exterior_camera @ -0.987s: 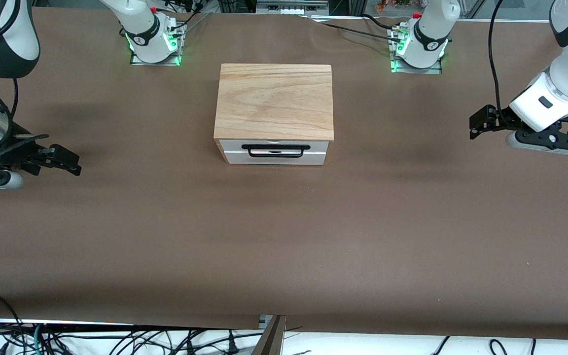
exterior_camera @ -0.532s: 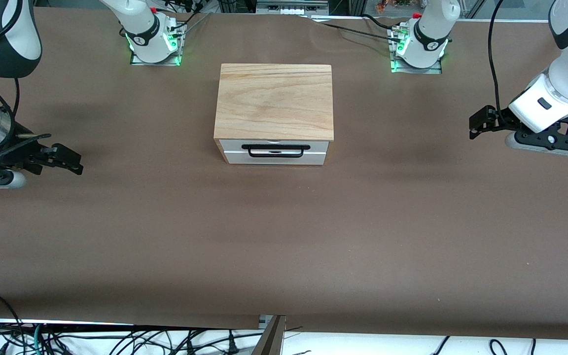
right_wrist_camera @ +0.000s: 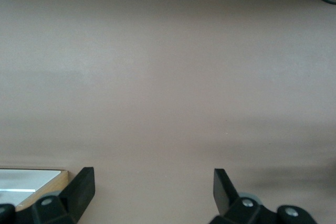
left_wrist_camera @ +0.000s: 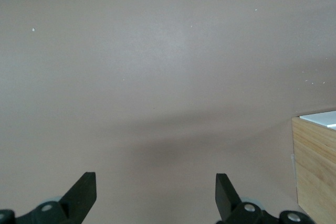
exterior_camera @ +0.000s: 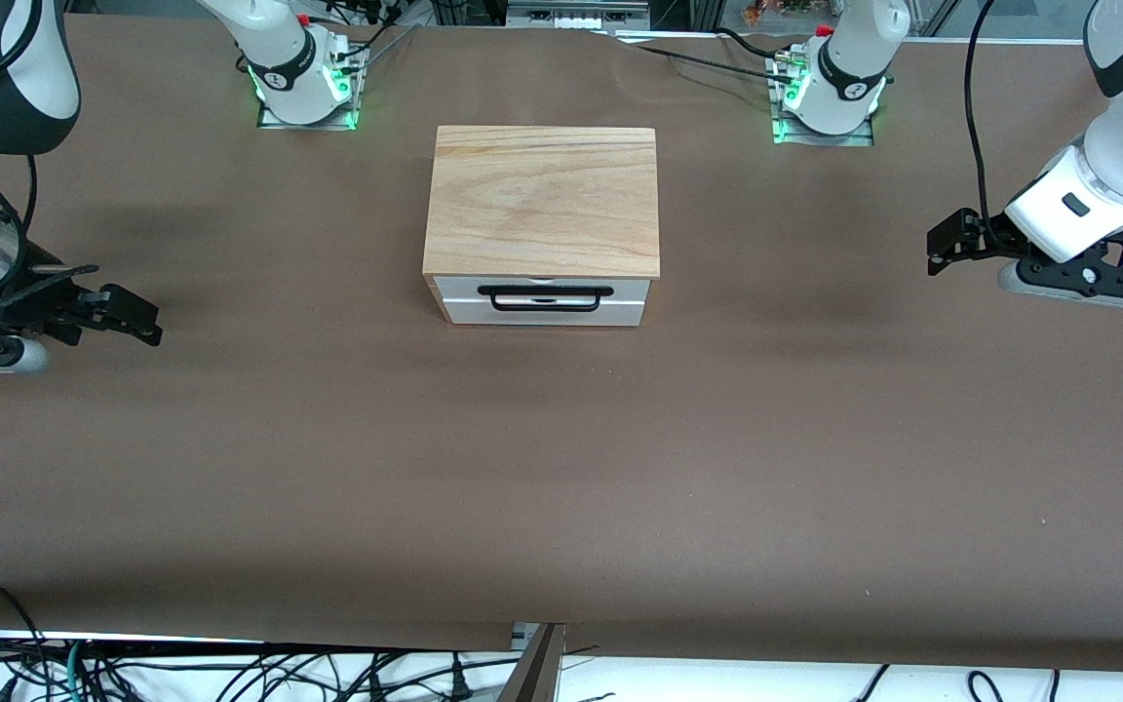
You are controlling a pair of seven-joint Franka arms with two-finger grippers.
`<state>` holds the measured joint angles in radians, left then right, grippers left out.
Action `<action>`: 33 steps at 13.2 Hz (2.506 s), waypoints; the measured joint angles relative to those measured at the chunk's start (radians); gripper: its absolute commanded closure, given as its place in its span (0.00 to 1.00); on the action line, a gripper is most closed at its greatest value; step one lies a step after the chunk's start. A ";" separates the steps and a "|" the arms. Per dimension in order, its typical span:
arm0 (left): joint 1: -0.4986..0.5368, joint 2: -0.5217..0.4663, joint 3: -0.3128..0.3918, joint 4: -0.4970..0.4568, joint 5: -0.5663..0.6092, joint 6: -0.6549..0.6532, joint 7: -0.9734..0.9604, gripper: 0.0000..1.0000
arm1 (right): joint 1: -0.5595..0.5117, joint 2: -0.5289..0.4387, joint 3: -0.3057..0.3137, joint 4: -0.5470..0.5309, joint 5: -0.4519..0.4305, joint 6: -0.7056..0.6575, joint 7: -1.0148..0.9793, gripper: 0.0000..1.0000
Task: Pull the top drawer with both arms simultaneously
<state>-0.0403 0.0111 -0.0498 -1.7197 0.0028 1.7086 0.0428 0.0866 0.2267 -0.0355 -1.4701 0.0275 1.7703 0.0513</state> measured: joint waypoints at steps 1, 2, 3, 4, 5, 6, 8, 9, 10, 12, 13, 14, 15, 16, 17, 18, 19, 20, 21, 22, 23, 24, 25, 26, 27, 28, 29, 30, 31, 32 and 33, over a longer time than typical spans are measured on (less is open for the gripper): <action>0.000 0.000 -0.001 0.000 0.000 0.000 0.000 0.00 | 0.002 0.000 0.000 0.000 0.000 0.000 0.000 0.00; 0.000 0.000 -0.002 0.000 0.000 0.000 0.000 0.00 | 0.004 0.000 0.000 0.000 0.000 0.000 0.000 0.00; 0.000 0.000 -0.004 0.000 0.000 0.000 0.000 0.00 | 0.006 0.000 0.000 0.000 0.000 0.000 0.000 0.00; 0.000 0.000 -0.006 0.000 0.000 0.000 0.000 0.00 | 0.007 0.000 0.000 0.000 0.000 -0.001 0.000 0.00; -0.001 0.000 -0.007 0.000 0.000 -0.001 0.000 0.00 | 0.008 0.000 0.000 0.000 0.000 -0.001 0.000 0.00; -0.001 0.000 -0.007 0.000 0.000 -0.004 0.000 0.00 | 0.008 0.000 0.000 0.000 -0.001 -0.001 0.000 0.00; -0.001 0.000 -0.007 -0.001 0.000 -0.008 0.000 0.00 | 0.008 0.000 0.000 0.000 -0.001 -0.001 0.000 0.00; -0.001 0.000 -0.007 -0.001 0.000 -0.011 0.000 0.00 | 0.008 0.000 0.000 0.000 -0.001 -0.001 0.000 0.00; -0.001 0.000 -0.008 -0.001 -0.001 -0.014 0.000 0.00 | 0.008 0.000 0.000 0.000 -0.001 -0.001 0.000 0.00; -0.002 0.000 -0.010 -0.001 -0.003 -0.017 0.000 0.00 | 0.008 0.000 0.000 0.000 -0.002 -0.002 0.000 0.00; -0.002 0.000 -0.011 -0.001 -0.003 -0.019 0.000 0.00 | 0.008 0.000 0.000 0.000 -0.002 -0.002 0.000 0.00; -0.002 0.000 -0.011 -0.001 -0.003 -0.021 0.000 0.00 | 0.008 0.000 0.000 0.000 -0.002 -0.002 0.000 0.00; -0.002 0.000 -0.013 -0.001 -0.003 -0.023 0.000 0.00 | 0.008 0.000 0.000 0.000 -0.002 -0.002 0.000 0.00; -0.003 0.000 -0.021 -0.001 -0.004 -0.023 0.000 0.00 | 0.008 0.000 0.000 0.000 -0.002 -0.002 0.000 0.00; -0.005 0.000 -0.033 -0.001 -0.004 -0.023 0.000 0.00 | 0.008 0.000 0.000 0.000 -0.002 -0.002 0.000 0.00; -0.008 0.000 -0.042 -0.001 -0.004 -0.023 -0.001 0.00 | 0.008 0.000 0.000 0.000 -0.002 -0.002 0.000 0.00; -0.011 0.000 -0.047 -0.001 -0.004 -0.023 -0.002 0.00 | 0.008 0.000 0.000 0.000 -0.002 -0.002 0.000 0.00; -0.014 0.000 -0.047 -0.001 -0.004 -0.023 -0.002 0.00 | 0.008 0.000 0.000 0.000 -0.003 -0.002 0.000 0.00; -0.014 0.000 -0.047 -0.001 -0.004 -0.023 -0.002 0.00 | 0.008 0.000 0.000 0.000 -0.003 -0.002 0.000 0.00; -0.014 0.000 -0.046 -0.001 -0.004 -0.023 -0.002 0.00 | 0.008 0.000 0.000 0.000 -0.003 -0.002 0.000 0.00; -0.013 0.000 -0.046 -0.001 -0.004 -0.023 -0.002 0.00 | 0.008 0.000 0.000 0.000 -0.003 -0.002 0.000 0.00; -0.013 0.000 -0.046 -0.001 -0.004 -0.023 -0.002 0.00 | 0.008 0.000 0.000 0.000 -0.003 -0.002 0.000 0.00; -0.013 0.000 -0.046 -0.001 -0.004 -0.023 -0.002 0.00 | 0.008 0.000 0.000 0.000 -0.003 -0.002 0.000 0.00; -0.013 0.000 -0.046 -0.001 -0.008 -0.023 -0.002 0.00 | 0.008 0.000 0.000 0.000 -0.003 -0.002 0.000 0.00; -0.014 0.000 -0.046 -0.001 -0.018 -0.023 -0.002 0.00 | 0.008 0.000 0.000 0.000 -0.003 -0.002 0.000 0.00; -0.014 0.000 -0.046 -0.001 -0.027 -0.023 -0.002 0.00 | 0.008 0.000 0.000 0.000 -0.003 -0.002 0.000 0.00; -0.013 0.000 -0.046 -0.001 -0.030 -0.023 -0.002 0.00 | 0.009 0.001 0.000 -0.001 -0.003 -0.003 0.000 0.00; -0.014 0.000 -0.046 -0.001 -0.032 -0.023 -0.002 0.00 | 0.010 0.005 0.000 -0.005 -0.001 -0.006 0.000 0.00; -0.014 0.000 -0.046 -0.001 -0.045 -0.023 -0.002 0.00 | 0.011 0.018 0.001 -0.013 0.006 -0.008 0.000 0.00; -0.015 0.001 -0.047 -0.001 -0.081 -0.023 -0.001 0.00 | 0.012 0.038 0.002 -0.018 0.021 -0.007 0.000 0.00; -0.019 0.005 -0.048 -0.002 -0.140 -0.024 -0.001 0.00 | 0.016 0.058 0.003 -0.019 0.044 -0.005 0.000 0.00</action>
<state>-0.0589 0.0156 -0.0976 -1.7214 -0.1370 1.6844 0.0422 0.1024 0.2850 -0.0325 -1.4892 0.0715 1.7654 0.0515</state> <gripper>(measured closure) 0.000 0.000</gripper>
